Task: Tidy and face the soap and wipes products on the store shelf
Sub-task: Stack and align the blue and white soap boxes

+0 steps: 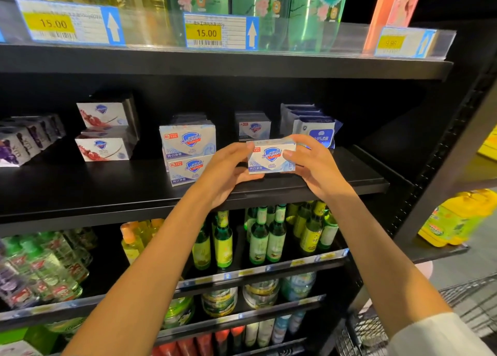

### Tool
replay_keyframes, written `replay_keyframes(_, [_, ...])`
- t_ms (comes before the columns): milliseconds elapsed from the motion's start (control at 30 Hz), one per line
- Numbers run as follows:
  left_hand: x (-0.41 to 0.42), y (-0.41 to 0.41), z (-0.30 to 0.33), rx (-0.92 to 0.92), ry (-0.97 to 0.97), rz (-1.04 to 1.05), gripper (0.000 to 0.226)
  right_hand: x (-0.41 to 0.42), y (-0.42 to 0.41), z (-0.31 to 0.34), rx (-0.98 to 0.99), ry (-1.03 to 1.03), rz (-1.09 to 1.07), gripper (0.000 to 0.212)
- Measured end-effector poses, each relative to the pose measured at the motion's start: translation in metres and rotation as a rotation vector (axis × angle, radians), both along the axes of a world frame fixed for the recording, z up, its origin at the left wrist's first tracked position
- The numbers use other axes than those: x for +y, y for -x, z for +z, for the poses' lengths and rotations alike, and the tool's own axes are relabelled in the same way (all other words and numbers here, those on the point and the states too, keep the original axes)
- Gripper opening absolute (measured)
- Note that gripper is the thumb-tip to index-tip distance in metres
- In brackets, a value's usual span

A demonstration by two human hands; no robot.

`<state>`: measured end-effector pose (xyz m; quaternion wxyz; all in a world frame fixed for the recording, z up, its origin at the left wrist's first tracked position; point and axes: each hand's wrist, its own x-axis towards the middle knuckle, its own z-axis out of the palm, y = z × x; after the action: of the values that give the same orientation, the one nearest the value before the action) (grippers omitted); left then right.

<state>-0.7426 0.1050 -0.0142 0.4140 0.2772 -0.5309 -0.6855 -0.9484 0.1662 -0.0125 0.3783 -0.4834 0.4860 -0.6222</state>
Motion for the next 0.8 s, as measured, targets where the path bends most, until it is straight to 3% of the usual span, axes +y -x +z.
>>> replay_keyframes(267, [0.000, -0.001, 0.001, 0.034, -0.003, 0.019, 0.008, 0.000, -0.002, 0.002, -0.019, -0.022, 0.088, 0.024])
replay_keyframes(600, [0.000, -0.005, -0.001, 0.064, -0.022, -0.031, 0.038, -0.002, 0.007, -0.003, 0.012, 0.009, 0.093, 0.027])
replay_keyframes(800, [0.000, -0.006, 0.000, 0.067, -0.038, -0.051, 0.031, 0.001, 0.010, -0.006, 0.038, 0.064, 0.131, 0.033])
